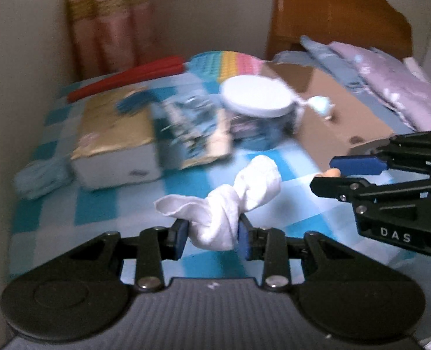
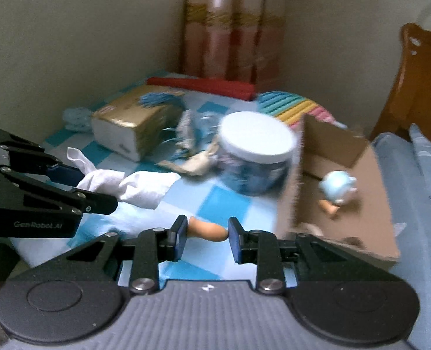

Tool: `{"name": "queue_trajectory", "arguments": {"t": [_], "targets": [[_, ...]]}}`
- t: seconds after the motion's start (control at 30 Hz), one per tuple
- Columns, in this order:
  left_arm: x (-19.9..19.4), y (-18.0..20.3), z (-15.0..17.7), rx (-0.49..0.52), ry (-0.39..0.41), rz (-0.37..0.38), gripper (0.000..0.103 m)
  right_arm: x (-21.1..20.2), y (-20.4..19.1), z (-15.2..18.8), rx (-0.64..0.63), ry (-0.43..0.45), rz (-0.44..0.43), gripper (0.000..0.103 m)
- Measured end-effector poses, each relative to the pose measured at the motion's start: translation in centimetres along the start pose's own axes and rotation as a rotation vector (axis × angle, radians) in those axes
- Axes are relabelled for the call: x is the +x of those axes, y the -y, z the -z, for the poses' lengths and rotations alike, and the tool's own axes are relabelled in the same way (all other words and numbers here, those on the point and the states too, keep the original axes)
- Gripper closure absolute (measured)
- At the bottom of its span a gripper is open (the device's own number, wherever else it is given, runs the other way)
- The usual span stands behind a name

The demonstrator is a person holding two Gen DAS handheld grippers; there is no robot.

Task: Organize soft objects
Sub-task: 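Carry sock and earplug into the cardboard box and open both grippers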

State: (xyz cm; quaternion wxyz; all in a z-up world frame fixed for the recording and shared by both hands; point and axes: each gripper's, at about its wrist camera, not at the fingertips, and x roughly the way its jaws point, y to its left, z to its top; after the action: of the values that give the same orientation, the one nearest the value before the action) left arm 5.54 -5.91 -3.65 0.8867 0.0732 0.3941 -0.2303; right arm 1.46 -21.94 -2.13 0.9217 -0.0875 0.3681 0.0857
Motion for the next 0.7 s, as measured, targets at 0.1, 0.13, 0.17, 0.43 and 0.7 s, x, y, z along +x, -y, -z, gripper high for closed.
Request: {"name": "queue_trajectory", "arguments": {"t": [0.1,0.13,0.17,0.43,0.7], "targets": [[0.3,1.7,-1.4,0.05,0.015,0.037,0.069,-0.9,1.8,-0.1,0.024,0.021,0.034,0.068],[0.4,2.3,-1.9,0.065,0.022,0.048,0.069,-1.2,2.5,-0.2,0.032,0.03,0.047,0.068],[0.5,2.9,-2.5,0.079,0.031,0.059,0.069,-1.3,3.1,-0.3,0.038,0.038,0.061,0.068],[2.0,6.1,-7.6,0.148,0.081,0.117,0.069,-0.7,7.3,-1.3,0.066,0.083,0.139,0.068],[5.0,9.2,-12.4,0.203,0.093,0.154,0.069,1.3,10.0,-1.5,0.117,0.087,0.163,0.037]]}}
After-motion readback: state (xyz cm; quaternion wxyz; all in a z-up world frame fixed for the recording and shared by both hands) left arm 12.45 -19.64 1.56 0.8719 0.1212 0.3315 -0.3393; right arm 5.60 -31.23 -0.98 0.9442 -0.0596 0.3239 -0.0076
